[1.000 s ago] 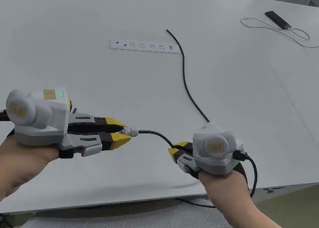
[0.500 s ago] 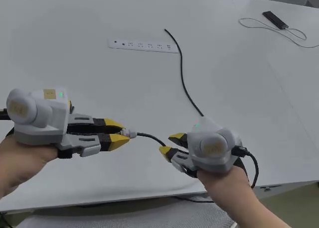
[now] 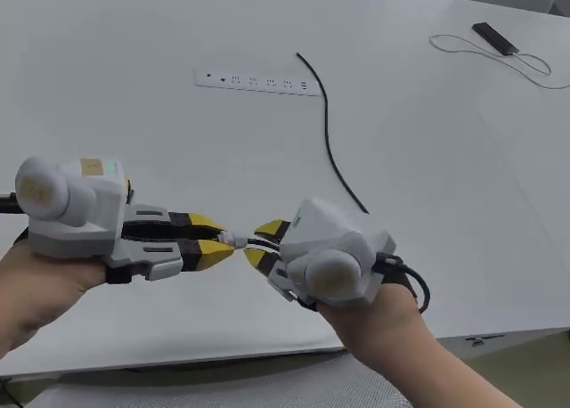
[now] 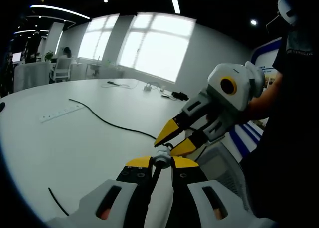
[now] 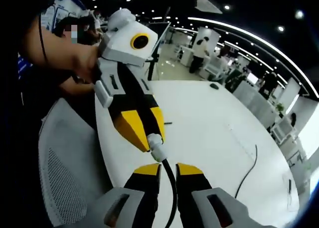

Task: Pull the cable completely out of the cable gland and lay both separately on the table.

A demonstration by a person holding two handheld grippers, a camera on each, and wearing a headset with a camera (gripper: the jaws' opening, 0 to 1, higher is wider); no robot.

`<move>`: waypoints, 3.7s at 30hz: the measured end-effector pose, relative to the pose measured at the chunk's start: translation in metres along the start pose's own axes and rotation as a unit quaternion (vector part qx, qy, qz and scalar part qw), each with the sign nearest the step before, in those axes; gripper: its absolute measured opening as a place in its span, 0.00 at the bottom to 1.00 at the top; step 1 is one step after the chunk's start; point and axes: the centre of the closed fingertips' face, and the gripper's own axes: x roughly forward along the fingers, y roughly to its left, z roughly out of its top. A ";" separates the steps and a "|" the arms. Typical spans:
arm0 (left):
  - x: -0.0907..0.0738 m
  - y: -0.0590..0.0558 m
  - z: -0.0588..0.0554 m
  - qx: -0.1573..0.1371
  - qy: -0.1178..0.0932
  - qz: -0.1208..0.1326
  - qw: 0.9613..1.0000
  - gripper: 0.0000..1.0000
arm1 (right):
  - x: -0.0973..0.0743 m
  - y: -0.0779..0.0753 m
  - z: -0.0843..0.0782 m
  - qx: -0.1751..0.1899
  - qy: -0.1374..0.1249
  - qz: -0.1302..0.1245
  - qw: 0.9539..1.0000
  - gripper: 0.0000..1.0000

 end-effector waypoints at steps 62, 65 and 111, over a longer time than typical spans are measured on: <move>-0.001 0.010 0.005 0.024 -0.007 0.008 1.000 0.15 | 0.008 -0.043 -0.104 0.298 0.051 -0.070 0.950 0.00; 0.000 0.010 0.003 0.024 -0.006 0.007 1.000 0.15 | 0.009 -0.045 -0.109 0.312 0.056 -0.070 0.946 0.00; -0.002 0.014 0.001 0.012 0.001 0.010 1.000 0.15 | -0.006 -0.020 -0.022 0.025 0.020 -0.011 0.999 0.18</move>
